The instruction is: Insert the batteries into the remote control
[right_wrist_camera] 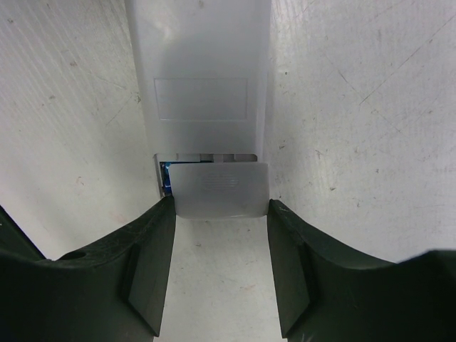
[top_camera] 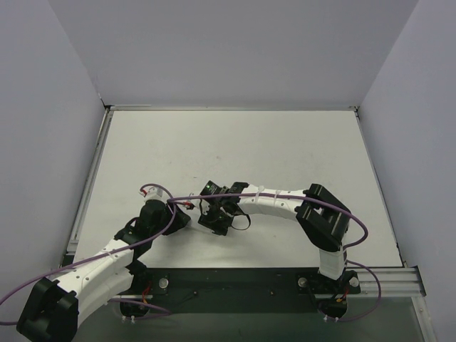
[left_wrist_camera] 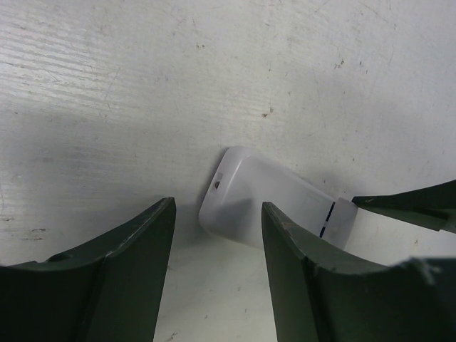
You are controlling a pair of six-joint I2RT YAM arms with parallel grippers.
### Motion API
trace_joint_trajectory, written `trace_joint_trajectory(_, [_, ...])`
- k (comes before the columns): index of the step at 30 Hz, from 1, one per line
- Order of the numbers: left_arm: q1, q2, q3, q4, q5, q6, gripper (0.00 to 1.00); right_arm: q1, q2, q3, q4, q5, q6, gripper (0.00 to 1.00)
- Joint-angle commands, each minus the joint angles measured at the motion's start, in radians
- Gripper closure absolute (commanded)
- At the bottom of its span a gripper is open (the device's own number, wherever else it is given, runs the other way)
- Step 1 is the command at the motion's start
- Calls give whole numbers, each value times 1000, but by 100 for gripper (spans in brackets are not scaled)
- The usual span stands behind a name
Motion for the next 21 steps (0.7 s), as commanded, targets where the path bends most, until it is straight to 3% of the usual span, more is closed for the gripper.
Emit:
trace_joint_trajectory(1, [3, -2, 4, 49, 2, -5, 39, 6, -3, 22, -52, 28, -3, 55])
trace_joint_trajectory(21, [1, 12, 6, 64, 19, -8, 39, 7, 11, 50, -54, -32, 32, 53])
